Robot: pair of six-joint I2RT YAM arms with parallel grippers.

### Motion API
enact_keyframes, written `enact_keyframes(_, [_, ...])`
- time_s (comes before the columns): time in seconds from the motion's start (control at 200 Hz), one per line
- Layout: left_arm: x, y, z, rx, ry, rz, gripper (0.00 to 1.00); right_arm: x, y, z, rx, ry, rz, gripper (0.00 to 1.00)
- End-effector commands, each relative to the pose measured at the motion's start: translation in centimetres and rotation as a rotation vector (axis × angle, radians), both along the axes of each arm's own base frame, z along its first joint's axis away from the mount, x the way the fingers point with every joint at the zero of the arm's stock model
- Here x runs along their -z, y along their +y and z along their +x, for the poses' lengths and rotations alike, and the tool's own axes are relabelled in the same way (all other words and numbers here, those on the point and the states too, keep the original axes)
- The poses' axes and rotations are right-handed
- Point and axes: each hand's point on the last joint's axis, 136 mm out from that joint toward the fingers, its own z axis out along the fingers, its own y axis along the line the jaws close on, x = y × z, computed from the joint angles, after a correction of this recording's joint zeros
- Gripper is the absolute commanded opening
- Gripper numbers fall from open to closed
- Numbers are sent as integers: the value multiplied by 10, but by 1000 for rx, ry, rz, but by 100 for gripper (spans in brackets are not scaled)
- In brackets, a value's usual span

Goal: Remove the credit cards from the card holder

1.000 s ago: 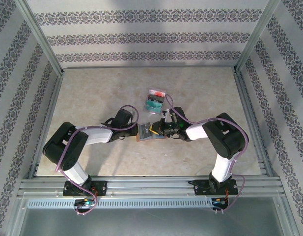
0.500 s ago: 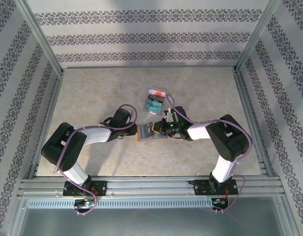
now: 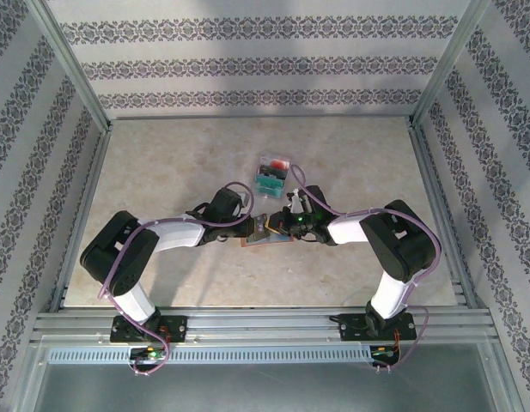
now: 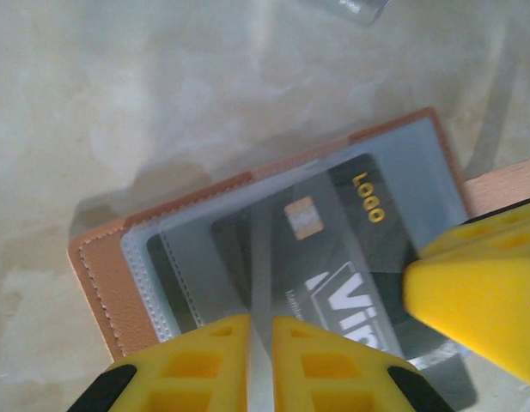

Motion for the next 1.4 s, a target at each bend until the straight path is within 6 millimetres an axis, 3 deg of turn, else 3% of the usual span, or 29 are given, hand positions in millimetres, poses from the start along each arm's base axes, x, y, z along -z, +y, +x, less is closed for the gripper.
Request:
enact_keyframes(0.0, [-3, -11, 4, 32, -15, -15, 13, -2, 1, 1, 0, -22, -16, 2])
enact_keyframes(0.305, [18, 8, 1, -39, 52, 15, 7, -3, -5, 2, 14, -26, -30, 1])
enact_keyframes(0.735, [18, 23, 6, -66, 46, 32, 4, -5, -24, 1, 36, -38, -88, 1])
enact_keyframes(1.089, [5, 31, 19, -67, 9, 34, 4, -23, -31, 0, 10, -99, -144, 0])
enact_keyframes(1.259, [-4, 31, 24, -59, -5, 20, 8, -37, -31, 1, -17, -146, -161, 0])
enact_keyframes(1.394, [-17, 28, 24, -50, -23, -6, 19, -58, -33, 5, -52, -216, -201, 0])
